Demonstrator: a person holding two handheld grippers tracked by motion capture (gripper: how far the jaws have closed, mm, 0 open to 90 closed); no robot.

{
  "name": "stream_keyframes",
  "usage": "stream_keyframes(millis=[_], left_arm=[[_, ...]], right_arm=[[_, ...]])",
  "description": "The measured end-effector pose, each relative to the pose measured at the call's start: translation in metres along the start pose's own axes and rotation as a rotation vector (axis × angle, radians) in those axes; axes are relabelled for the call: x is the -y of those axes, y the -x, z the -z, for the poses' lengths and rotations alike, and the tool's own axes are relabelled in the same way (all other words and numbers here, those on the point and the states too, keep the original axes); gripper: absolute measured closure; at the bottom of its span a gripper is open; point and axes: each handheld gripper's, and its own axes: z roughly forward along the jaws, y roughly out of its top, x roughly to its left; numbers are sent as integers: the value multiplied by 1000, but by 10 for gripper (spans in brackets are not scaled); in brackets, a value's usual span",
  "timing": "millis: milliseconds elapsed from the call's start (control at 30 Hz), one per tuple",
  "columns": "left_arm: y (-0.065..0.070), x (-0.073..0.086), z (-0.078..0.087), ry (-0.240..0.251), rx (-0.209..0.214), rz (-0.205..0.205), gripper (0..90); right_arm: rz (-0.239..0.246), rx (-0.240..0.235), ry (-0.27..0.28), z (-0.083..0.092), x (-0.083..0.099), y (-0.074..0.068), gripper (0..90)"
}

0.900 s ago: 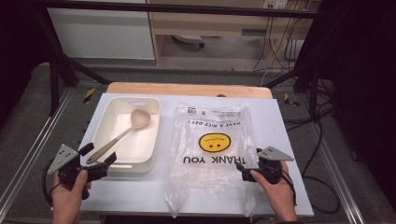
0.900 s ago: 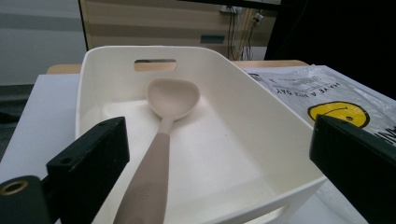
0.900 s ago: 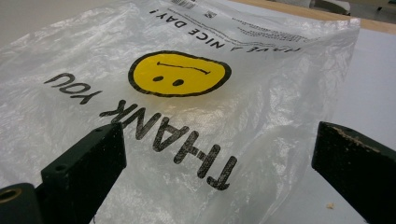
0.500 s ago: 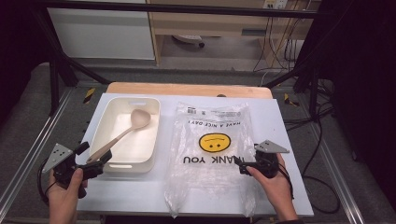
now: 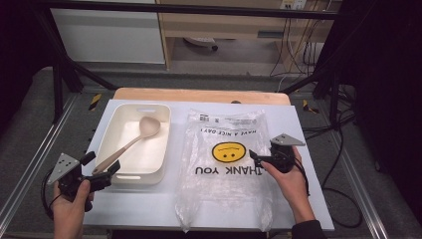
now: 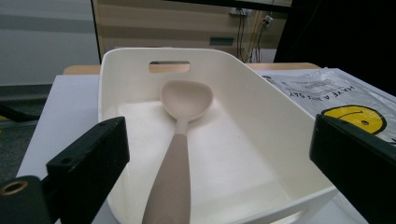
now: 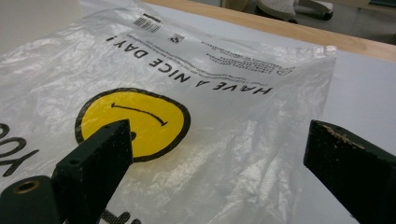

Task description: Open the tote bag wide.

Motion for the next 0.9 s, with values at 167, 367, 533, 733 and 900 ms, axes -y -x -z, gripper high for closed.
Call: stream_keyframes(millis=[167, 367, 533, 733, 900], left_arm=[[1, 0, 0, 2, 3, -4, 46], [1, 0, 0, 0, 0, -9, 47], [2, 0, 0, -2, -2, -13, 47], [3, 0, -1, 0, 3, -15, 48], [4, 1, -1, -2, 8, -16, 48]], right_arm=[[-16, 45, -6, -10, -4, 13, 130], [-37, 94, -25, -33, -16, 36, 201], [-69, 118, -59, -59, -19, 54, 269], [-131, 127, -110, -81, -18, 73, 306], [-183, 109, -129, -90, -13, 79, 298]])
